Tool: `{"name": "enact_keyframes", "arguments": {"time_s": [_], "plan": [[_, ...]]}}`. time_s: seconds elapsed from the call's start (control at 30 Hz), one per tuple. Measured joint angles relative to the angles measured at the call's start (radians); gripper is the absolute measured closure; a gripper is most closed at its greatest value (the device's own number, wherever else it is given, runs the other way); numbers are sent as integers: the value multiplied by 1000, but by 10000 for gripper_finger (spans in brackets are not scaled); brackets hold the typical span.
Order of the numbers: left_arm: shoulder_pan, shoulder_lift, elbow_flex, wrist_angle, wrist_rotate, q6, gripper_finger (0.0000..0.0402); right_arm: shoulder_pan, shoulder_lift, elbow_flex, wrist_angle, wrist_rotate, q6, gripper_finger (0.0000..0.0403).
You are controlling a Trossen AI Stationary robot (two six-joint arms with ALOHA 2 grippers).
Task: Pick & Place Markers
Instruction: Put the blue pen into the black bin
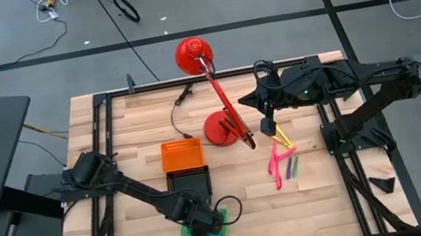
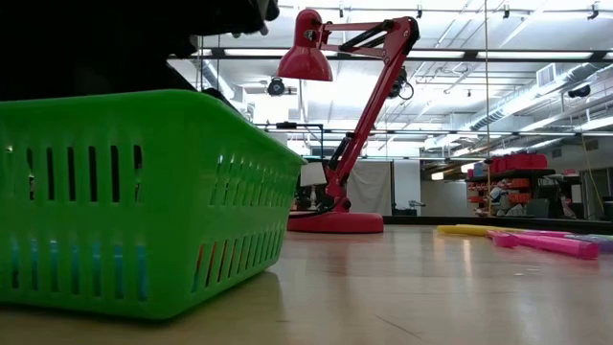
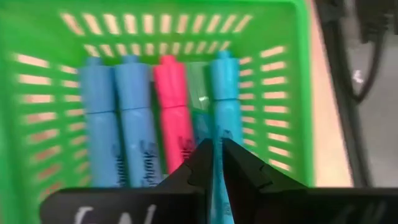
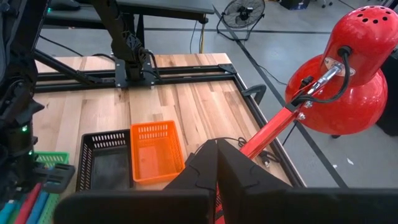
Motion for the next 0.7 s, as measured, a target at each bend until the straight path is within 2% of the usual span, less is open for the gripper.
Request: {"name": "enact_keyframes", "arguments": {"time_s": [0.33,0.7], "plan": [[-2,0,0,2,-9,6,356,0,0,0,0,0,0,395],[-2,0,1,4,-27,-22,296,0,0,0,-1,0,0,395]]}}
